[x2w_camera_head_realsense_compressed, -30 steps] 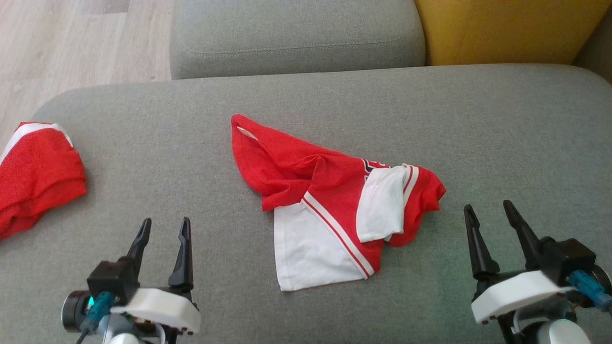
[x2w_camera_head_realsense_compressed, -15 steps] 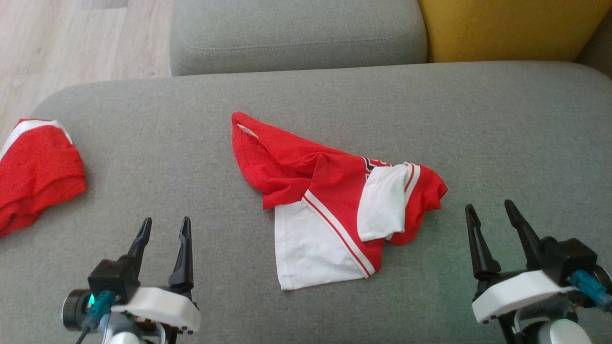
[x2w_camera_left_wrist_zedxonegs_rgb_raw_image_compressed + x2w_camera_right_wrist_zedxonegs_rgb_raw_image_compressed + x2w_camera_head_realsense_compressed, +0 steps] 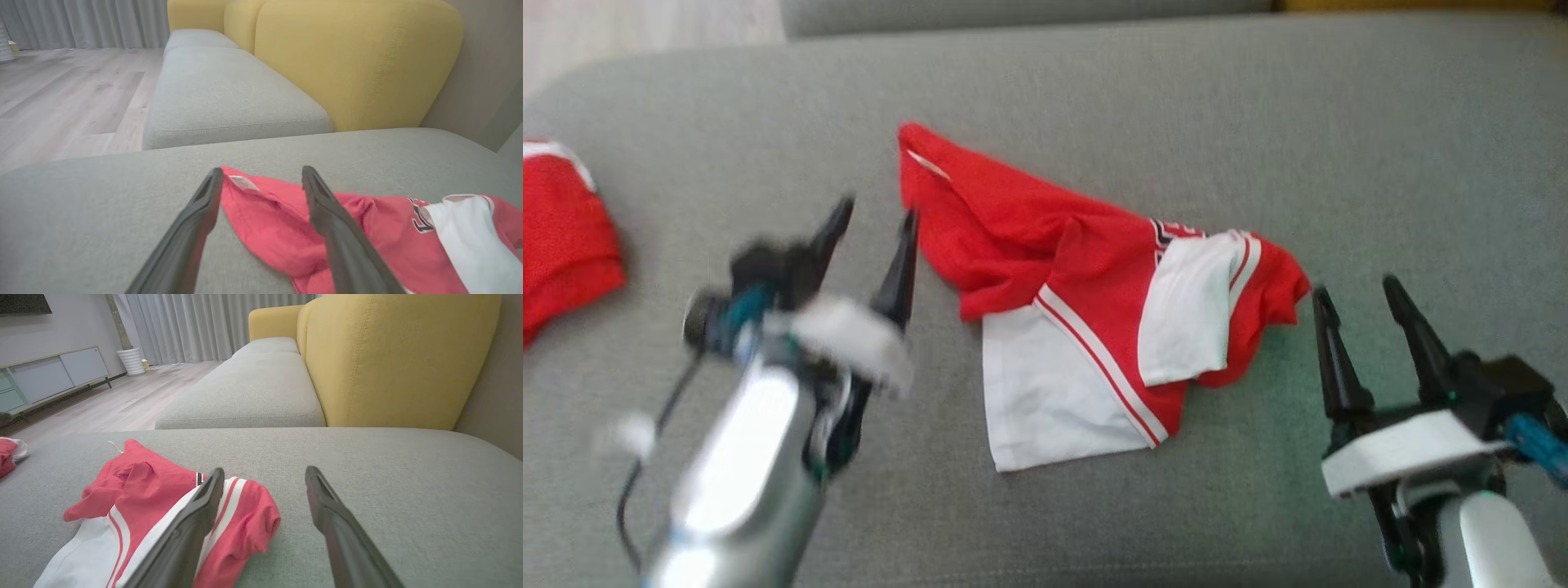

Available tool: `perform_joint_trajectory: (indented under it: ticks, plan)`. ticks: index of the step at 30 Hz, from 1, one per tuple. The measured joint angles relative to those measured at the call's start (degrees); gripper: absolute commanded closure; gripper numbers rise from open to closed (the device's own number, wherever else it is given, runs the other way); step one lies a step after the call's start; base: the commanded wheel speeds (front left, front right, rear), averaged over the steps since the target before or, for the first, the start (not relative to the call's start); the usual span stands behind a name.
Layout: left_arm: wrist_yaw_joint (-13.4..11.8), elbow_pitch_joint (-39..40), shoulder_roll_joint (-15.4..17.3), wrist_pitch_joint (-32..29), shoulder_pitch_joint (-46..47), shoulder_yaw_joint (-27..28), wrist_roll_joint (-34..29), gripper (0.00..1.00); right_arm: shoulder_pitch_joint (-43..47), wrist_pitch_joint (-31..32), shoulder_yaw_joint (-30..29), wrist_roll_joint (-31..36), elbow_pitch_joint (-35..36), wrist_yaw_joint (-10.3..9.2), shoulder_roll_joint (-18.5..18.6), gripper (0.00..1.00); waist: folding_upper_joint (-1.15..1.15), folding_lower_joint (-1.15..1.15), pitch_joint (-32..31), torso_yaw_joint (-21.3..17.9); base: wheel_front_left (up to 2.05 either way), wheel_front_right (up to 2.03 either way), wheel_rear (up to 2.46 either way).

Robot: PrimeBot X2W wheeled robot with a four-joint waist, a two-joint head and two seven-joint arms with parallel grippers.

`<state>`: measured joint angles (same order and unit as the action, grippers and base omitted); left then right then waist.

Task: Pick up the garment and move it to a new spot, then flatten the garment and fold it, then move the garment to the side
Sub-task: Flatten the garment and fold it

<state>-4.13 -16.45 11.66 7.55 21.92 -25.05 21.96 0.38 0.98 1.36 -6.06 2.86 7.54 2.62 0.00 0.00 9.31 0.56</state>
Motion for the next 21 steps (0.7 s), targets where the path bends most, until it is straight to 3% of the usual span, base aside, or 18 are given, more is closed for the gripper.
perform_joint_trajectory:
  ticks: [5,10,16,19,20,21]
  plan:
    - [4.2,-11.0,-1.8,-3.0,12.9,-0.7,0.5,0.00,-3.4,-1.0,1.1,0.0,-0.3,-0.01,0.0,0.00,0.00,0.00,5.1,-1.5,0.00,0.00,0.00]
    - [6.4,-25.2,-3.0,-5.0,23.1,0.1,2.0,0.00,-6.3,-2.4,2.5,-0.6,-2.0,0.00,0.0,0.00,0.00,0.00,9.5,-4.1,0.00,0.00,0.00]
    - [6.7,-39.7,-2.9,-7.1,30.8,1.8,3.3,0.00,-8.2,-4.4,3.6,-1.8,-4.1,0.00,0.0,0.00,0.00,0.00,12.8,-7.9,0.00,0.00,0.00]
    - [6.8,-43.3,-3.0,-7.6,32.3,2.4,4.2,0.00,-8.4,-4.9,3.8,-2.3,-4.8,0.00,0.0,0.00,0.00,0.00,13.6,-8.9,0.00,0.00,0.00]
    - [7.0,-44.6,-3.0,-7.4,32.9,2.7,4.5,0.16,-8.4,-5.1,3.9,-2.5,-5.1,-0.01,0.0,0.00,0.00,0.00,13.9,-9.4,0.00,0.00,0.00]
    - [7.2,-45.5,-3.1,-7.2,33.6,3.4,4.9,1.00,-8.5,-5.2,3.9,-2.5,-5.4,0.00,0.0,0.00,0.00,0.00,14.2,-9.7,0.00,0.00,0.00]
